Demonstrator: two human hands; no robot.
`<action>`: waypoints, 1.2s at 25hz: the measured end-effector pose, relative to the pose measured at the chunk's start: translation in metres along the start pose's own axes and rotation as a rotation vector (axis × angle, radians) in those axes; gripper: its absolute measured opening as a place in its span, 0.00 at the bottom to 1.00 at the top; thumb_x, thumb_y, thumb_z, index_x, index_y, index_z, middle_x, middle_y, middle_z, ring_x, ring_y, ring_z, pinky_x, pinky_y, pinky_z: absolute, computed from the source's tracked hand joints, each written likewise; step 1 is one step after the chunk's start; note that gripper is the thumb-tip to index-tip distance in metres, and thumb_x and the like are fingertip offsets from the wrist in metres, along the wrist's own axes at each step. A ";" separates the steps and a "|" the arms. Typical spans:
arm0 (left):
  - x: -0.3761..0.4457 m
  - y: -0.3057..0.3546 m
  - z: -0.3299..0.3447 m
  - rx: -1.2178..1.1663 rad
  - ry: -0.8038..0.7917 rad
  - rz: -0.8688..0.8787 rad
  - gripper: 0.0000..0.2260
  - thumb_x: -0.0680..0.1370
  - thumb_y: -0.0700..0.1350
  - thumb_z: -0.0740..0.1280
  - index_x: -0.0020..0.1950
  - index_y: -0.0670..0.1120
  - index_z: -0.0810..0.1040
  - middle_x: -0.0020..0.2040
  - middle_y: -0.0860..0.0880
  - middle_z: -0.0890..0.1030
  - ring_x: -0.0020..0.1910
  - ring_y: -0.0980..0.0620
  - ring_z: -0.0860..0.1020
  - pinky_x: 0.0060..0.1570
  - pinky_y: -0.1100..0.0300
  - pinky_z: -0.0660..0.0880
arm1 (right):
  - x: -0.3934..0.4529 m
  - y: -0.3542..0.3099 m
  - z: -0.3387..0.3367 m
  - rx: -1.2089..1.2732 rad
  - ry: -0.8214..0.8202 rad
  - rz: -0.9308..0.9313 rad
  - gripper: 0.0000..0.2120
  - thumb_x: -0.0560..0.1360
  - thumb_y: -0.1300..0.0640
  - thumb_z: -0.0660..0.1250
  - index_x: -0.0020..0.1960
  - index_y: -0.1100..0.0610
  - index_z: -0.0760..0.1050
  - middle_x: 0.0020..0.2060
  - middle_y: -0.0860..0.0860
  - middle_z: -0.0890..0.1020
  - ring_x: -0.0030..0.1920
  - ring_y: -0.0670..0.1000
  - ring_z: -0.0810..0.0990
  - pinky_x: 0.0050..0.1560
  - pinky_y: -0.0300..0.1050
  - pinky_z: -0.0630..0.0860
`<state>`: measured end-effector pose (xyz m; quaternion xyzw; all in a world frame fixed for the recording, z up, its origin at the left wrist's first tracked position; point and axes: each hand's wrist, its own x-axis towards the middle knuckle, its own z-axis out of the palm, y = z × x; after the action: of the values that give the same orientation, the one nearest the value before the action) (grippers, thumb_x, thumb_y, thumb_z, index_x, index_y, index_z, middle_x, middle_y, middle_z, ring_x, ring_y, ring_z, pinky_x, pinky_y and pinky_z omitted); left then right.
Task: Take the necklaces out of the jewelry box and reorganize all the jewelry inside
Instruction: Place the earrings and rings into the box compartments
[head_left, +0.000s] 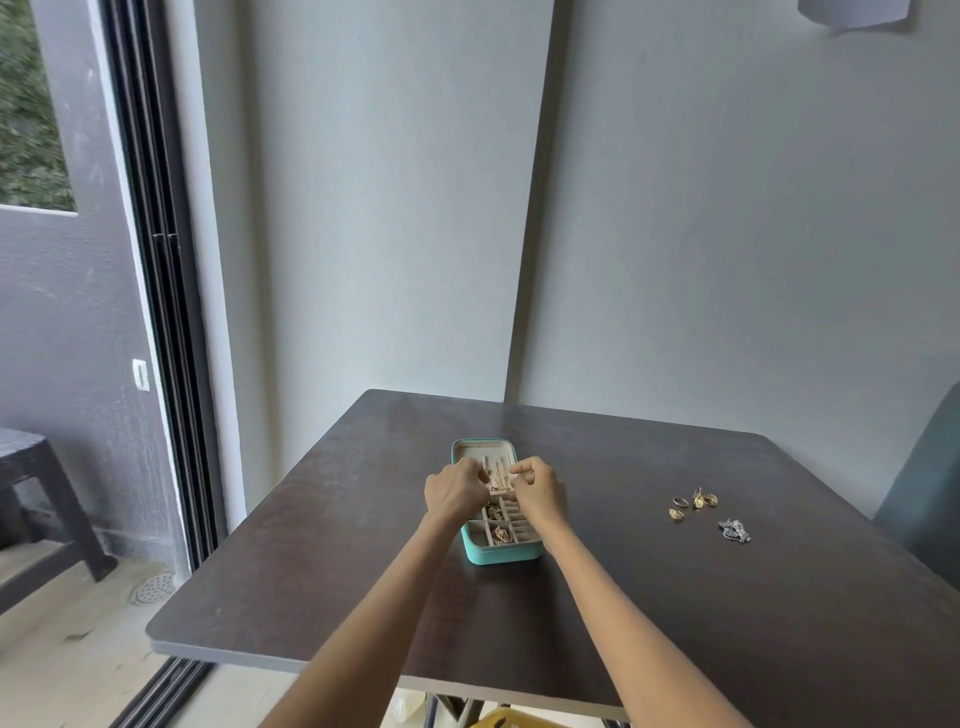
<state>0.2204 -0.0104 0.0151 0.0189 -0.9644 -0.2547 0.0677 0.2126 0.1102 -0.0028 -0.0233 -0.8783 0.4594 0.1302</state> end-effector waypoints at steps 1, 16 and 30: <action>0.000 0.000 0.000 0.004 0.002 -0.001 0.15 0.75 0.42 0.63 0.60 0.52 0.77 0.59 0.47 0.80 0.59 0.46 0.77 0.56 0.56 0.70 | -0.001 0.002 0.000 -0.012 -0.015 -0.009 0.10 0.75 0.64 0.58 0.50 0.56 0.76 0.47 0.53 0.81 0.49 0.54 0.80 0.44 0.40 0.71; -0.010 0.065 0.041 -0.280 0.059 0.271 0.13 0.77 0.39 0.59 0.58 0.46 0.78 0.57 0.47 0.81 0.57 0.47 0.77 0.56 0.55 0.72 | -0.008 0.048 -0.051 0.002 0.163 -0.014 0.09 0.76 0.63 0.60 0.51 0.54 0.76 0.46 0.51 0.82 0.48 0.54 0.80 0.43 0.43 0.72; -0.020 0.163 0.165 -0.654 -0.106 0.350 0.14 0.74 0.35 0.63 0.58 0.45 0.76 0.48 0.61 0.70 0.56 0.51 0.71 0.57 0.61 0.70 | 0.014 0.193 -0.196 -0.042 0.416 0.168 0.06 0.71 0.65 0.70 0.48 0.61 0.80 0.46 0.58 0.74 0.42 0.56 0.77 0.53 0.50 0.75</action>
<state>0.2163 0.2131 -0.0490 -0.1823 -0.8229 -0.5346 0.0625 0.2326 0.3803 -0.0500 -0.1935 -0.8369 0.4356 0.2692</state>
